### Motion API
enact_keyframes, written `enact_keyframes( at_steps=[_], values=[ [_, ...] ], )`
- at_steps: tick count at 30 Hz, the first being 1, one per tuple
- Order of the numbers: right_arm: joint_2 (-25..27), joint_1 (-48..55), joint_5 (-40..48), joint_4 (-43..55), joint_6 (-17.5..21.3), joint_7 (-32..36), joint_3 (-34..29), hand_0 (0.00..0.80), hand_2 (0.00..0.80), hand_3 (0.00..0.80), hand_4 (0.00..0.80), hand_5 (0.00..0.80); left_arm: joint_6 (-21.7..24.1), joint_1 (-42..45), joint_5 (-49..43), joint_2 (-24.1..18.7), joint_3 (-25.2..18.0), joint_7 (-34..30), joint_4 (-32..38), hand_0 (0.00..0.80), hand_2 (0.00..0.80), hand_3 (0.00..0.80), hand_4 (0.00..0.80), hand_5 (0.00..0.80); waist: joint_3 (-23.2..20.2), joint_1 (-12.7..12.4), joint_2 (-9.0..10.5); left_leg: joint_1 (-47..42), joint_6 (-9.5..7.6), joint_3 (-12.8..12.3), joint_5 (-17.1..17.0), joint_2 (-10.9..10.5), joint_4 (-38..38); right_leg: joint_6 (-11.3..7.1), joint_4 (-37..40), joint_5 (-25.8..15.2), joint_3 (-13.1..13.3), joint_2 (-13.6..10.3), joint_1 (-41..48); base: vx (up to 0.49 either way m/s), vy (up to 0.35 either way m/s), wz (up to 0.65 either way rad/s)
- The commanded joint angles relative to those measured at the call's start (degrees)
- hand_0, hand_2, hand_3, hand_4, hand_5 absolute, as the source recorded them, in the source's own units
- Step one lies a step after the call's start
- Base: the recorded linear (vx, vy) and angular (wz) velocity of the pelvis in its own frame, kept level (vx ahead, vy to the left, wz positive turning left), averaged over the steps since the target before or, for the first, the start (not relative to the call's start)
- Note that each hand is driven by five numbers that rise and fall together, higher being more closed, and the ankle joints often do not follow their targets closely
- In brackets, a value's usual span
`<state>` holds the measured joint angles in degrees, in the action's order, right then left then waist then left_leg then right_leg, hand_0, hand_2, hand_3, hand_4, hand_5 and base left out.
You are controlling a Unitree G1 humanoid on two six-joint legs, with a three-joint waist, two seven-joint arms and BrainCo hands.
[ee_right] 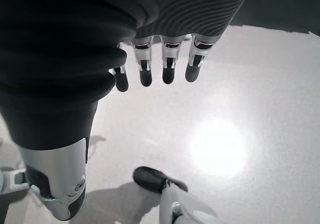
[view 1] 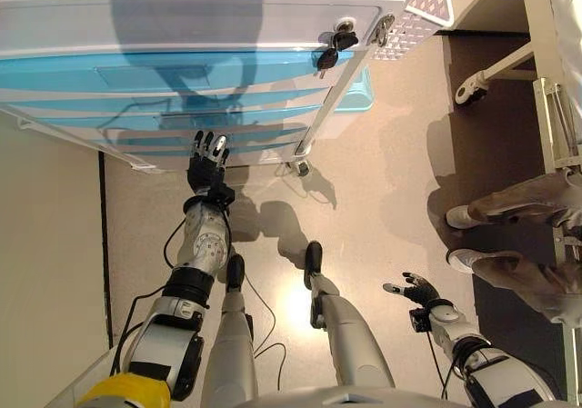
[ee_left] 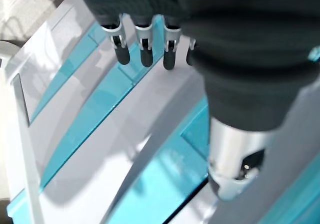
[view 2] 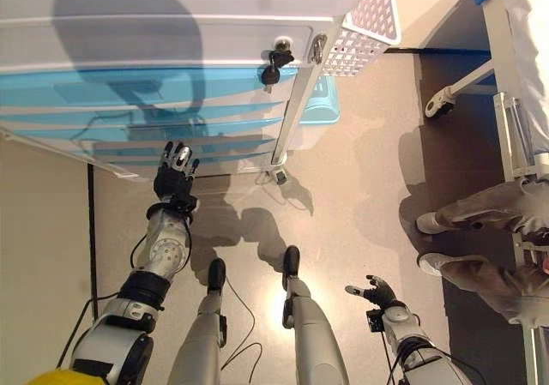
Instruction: Open the drawer and pick up the medicine
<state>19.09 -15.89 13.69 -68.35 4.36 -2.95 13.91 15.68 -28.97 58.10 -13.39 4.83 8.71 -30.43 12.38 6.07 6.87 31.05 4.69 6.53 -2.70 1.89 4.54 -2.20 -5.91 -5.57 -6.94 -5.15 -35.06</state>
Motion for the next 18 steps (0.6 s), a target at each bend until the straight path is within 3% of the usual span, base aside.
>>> enact_keyframes(
  at_steps=[1, 18],
  values=[
    [1.03, 0.42, 1.71, 0.22, 0.91, 0.07, 1.57, 0.000, 0.000, 0.000, 0.000, 0.000, 3.56, -5.28, 3.06, -1.92, -2.63, -3.18, 4.97, 0.000, 0.000, 0.000, 0.000, 0.000, -0.74, -0.37, 1.66, 2.07, -3.19, 1.68, -1.36, -2.77, -0.49, -3.84, -0.92, 0.47, -1.47, 0.51, 1.05, 0.000, 0.000, 0.00],
    [1.12, 0.61, 0.83, 0.64, 1.10, 1.08, 1.89, 0.000, 0.000, 0.000, 0.000, 0.000, 3.96, -6.13, 9.55, -1.79, -3.46, -7.07, 6.25, 0.000, 0.000, 0.000, 0.000, 0.000, -0.88, -0.18, 2.74, 2.05, -3.24, 1.75, -1.11, -2.60, -0.62, -3.91, -0.67, 0.21, -1.39, 0.74, 0.95, 0.000, 0.000, 0.00]
  ],
)
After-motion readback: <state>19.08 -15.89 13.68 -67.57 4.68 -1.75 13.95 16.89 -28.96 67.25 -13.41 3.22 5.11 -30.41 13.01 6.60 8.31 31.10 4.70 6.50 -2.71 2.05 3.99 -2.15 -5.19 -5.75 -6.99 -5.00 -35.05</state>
